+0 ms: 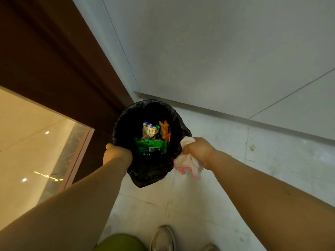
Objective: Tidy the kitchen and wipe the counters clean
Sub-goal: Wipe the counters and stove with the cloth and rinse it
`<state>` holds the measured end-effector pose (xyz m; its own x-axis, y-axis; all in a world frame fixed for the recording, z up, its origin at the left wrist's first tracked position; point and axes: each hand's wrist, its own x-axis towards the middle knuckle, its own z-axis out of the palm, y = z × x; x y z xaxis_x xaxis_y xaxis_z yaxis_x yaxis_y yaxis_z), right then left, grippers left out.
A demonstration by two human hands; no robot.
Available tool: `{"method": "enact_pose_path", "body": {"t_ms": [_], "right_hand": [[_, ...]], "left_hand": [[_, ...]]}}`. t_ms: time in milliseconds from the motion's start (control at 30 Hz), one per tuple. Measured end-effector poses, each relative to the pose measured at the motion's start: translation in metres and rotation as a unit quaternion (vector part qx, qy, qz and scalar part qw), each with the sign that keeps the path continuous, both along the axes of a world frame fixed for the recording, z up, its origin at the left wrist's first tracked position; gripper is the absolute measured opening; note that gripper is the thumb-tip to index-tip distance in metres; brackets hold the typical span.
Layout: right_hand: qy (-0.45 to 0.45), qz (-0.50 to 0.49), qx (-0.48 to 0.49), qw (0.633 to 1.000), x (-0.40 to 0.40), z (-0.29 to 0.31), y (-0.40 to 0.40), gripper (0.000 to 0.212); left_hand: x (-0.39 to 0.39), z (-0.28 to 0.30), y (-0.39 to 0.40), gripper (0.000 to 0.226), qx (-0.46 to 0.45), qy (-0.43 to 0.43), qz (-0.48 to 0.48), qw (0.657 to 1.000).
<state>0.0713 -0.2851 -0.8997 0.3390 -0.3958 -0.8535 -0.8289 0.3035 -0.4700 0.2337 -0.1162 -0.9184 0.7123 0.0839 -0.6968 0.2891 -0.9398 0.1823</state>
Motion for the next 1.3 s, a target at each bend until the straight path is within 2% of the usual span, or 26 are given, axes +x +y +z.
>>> {"method": "enact_pose_path", "body": {"t_ms": [167,267,533,633,767,867,967,1000,1067,1100,1167,1233,1300], "right_hand": [[-0.015,-0.079,0.013,0.997,-0.031,0.056,-0.015,0.027],[-0.012,-0.099,0.006,0.995,-0.061,0.121,-0.027,0.023],[0.0,-0.19,-0.053,0.98,-0.163,0.343,-0.069,0.027],[0.008,-0.245,-0.067,0.967,-0.216,0.432,-0.082,0.011],[0.001,-0.328,-0.097,0.94,-0.292,0.524,-0.089,0.013],[-0.009,-0.359,-0.064,0.931,-0.342,0.567,-0.094,0.01],[-0.02,-0.38,-0.016,0.925,-0.398,0.607,-0.085,0.027],[-0.025,-0.405,-0.017,0.914,-0.417,0.62,-0.082,0.025],[-0.031,-0.459,-0.055,0.886,-0.449,0.634,-0.081,0.011],[-0.039,-0.477,-0.079,0.875,-0.464,0.638,-0.079,0.01],[-0.05,-0.514,-0.144,0.844,-0.499,0.64,-0.087,0.021],[-0.051,-0.552,-0.218,0.803,-0.542,0.641,-0.099,0.015],[-0.076,-0.557,-0.27,0.782,-0.568,0.646,-0.11,0.007]], "left_hand": [[-0.023,0.059,-0.017,0.049,-0.069,0.01,0.008,0.998],[-0.045,0.13,-0.032,0.047,-0.108,0.022,-0.013,0.994],[-0.115,0.349,-0.092,0.033,-0.167,0.025,-0.124,0.978],[-0.146,0.42,-0.126,0.042,-0.207,0.037,-0.174,0.962],[-0.207,0.514,-0.173,0.029,-0.253,0.068,-0.257,0.93],[-0.247,0.549,-0.204,0.028,-0.262,0.077,-0.303,0.913],[-0.296,0.574,-0.229,0.019,-0.263,0.08,-0.354,0.894],[-0.314,0.582,-0.237,0.015,-0.257,0.081,-0.371,0.889],[-0.341,0.594,-0.249,0.008,-0.251,0.083,-0.39,0.882],[-0.353,0.597,-0.253,0.005,-0.244,0.081,-0.403,0.878],[-0.378,0.604,-0.267,0.004,-0.235,0.074,-0.428,0.869],[-0.415,0.609,-0.287,0.006,-0.229,0.06,-0.45,0.861],[-0.439,0.615,-0.298,0.008,-0.224,0.055,-0.468,0.853]]}}
